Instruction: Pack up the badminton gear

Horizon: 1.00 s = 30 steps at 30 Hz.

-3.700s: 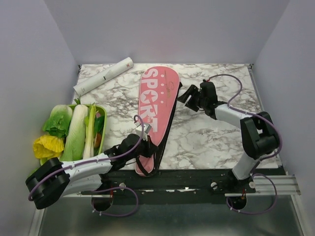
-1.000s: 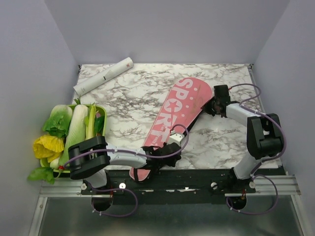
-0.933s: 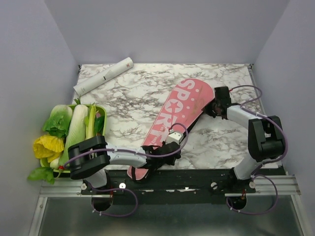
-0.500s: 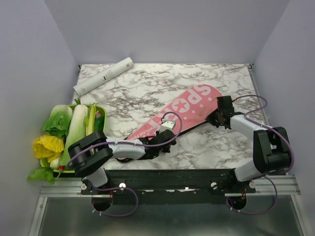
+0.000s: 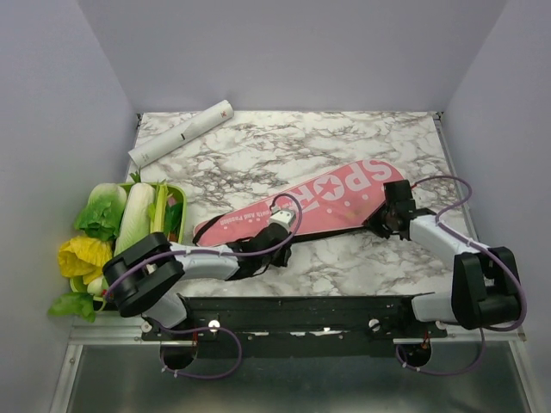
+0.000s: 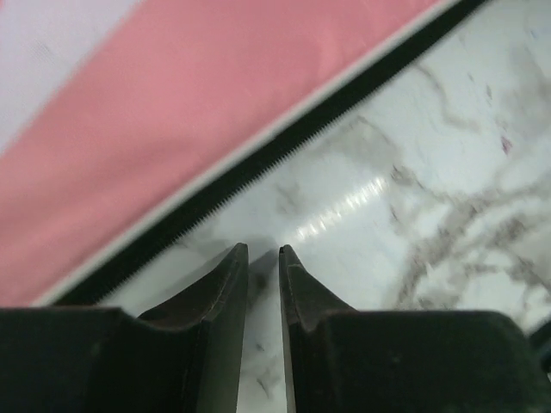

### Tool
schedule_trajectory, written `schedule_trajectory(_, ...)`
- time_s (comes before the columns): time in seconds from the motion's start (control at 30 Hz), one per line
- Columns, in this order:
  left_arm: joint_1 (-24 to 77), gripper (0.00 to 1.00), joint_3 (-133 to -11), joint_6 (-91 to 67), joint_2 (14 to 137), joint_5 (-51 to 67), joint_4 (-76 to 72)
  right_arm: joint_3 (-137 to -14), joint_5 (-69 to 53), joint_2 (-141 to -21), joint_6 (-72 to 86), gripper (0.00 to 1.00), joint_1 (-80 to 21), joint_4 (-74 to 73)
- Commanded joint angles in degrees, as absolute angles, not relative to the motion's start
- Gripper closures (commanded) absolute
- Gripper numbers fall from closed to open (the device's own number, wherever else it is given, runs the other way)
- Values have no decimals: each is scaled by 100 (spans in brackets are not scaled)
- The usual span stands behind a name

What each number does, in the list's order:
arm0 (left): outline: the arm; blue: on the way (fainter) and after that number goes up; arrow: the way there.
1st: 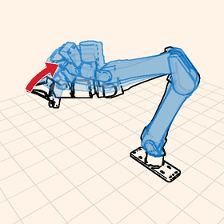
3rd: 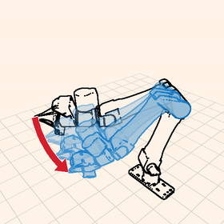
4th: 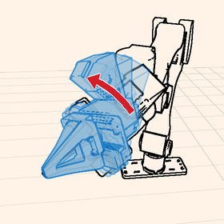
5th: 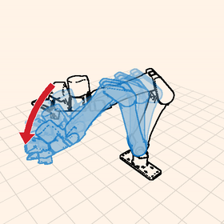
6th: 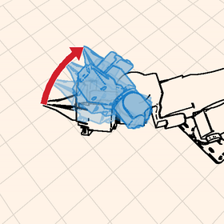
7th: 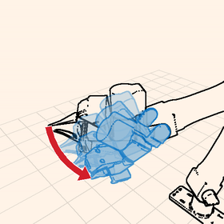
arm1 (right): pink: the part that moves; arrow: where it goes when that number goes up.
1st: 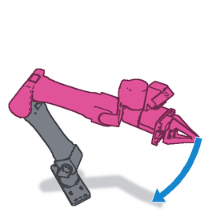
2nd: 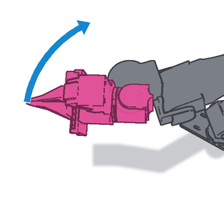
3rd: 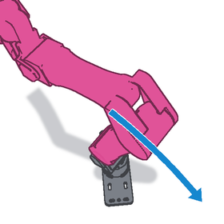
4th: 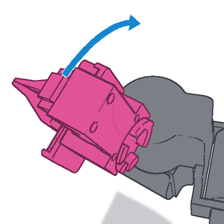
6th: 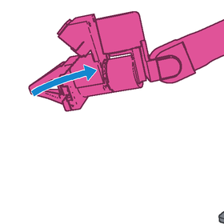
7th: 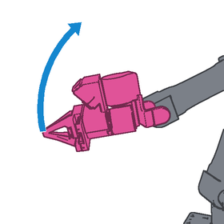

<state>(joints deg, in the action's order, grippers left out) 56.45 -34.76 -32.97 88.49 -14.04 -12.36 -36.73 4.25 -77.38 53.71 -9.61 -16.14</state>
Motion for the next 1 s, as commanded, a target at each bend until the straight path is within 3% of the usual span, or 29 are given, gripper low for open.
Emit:
schedule_trajectory(0.0,6037,71,-2971,-3744,8184,-133,-1195,-3612,325,-7349,4755,61,-932,-2407)
schedule_trajectory(0.13,6301,66,-3251,-3709,7473,-9,-775,-3674,368,-6865,4641,47,-923,-2759)
schedule_trajectory(0.33,6074,61,-4016,-3156,7469,-264,-177,-3937,1080,-6355,4711,43,-914,-3225)
schedule_trajectory(0.6,5319,70,-4728,-2795,8498,-79,-316,-4315,1635,-6530,5018,44,-634,-3437)
schedule_trajectory(0.97,4887,78,-4711,-2865,9465,-9,-967,-4307,1100,-7207,4913,49,298,-2945)
